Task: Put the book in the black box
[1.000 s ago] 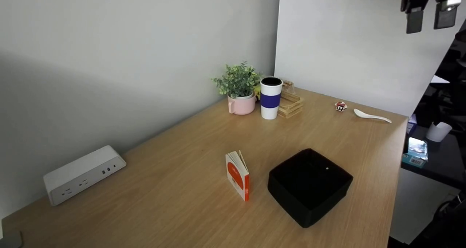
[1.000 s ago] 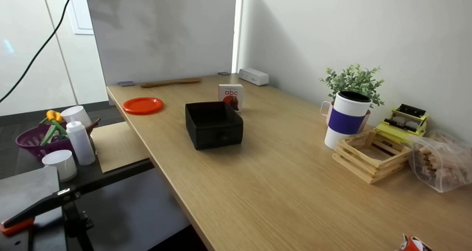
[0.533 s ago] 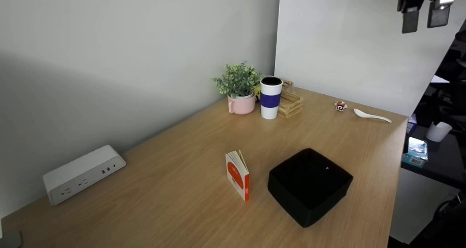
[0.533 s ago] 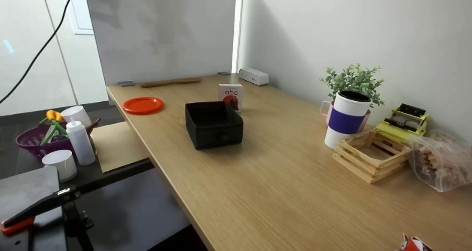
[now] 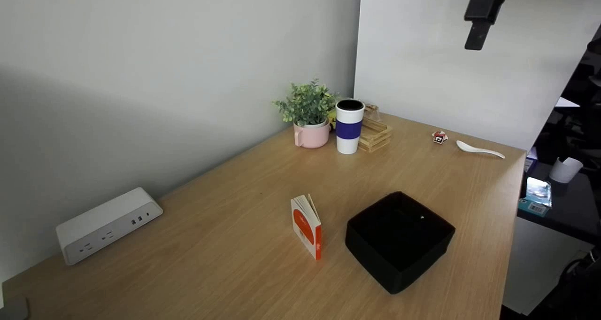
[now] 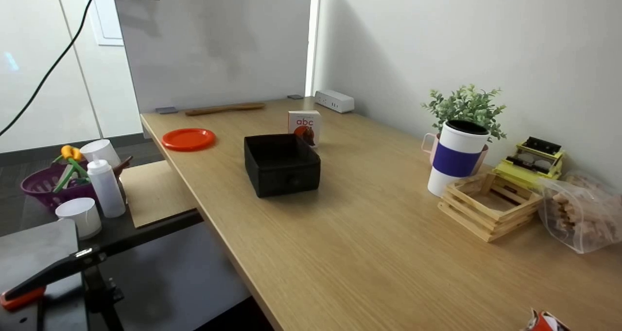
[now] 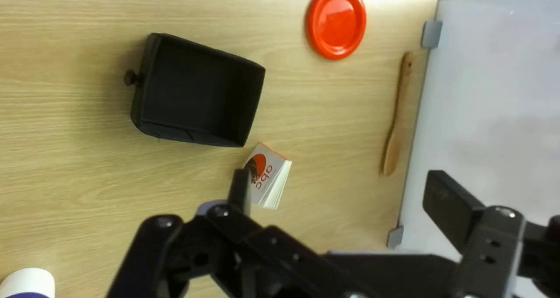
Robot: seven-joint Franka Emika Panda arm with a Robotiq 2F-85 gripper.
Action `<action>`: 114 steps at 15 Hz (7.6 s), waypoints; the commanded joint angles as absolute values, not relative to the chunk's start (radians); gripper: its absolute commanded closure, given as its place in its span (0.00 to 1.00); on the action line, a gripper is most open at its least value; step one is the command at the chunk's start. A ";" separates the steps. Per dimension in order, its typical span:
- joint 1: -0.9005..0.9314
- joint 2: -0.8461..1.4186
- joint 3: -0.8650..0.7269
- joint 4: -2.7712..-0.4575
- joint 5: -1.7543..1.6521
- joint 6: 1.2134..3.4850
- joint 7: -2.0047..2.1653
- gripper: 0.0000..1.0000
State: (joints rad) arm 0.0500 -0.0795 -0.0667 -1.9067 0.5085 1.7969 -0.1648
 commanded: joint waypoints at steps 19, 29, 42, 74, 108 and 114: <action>0.061 -0.005 0.088 -1.955 0.024 2.252 0.830 0.00; 0.075 0.036 0.079 -1.935 -0.099 2.185 0.978 0.00; 0.128 0.397 0.077 -1.480 -0.009 1.802 0.582 0.00; 0.233 0.912 0.065 -0.910 0.086 1.571 0.560 0.00; 0.253 1.119 0.071 -0.661 0.094 1.533 0.634 0.00; 0.234 1.149 0.085 -0.662 0.157 1.665 0.674 0.00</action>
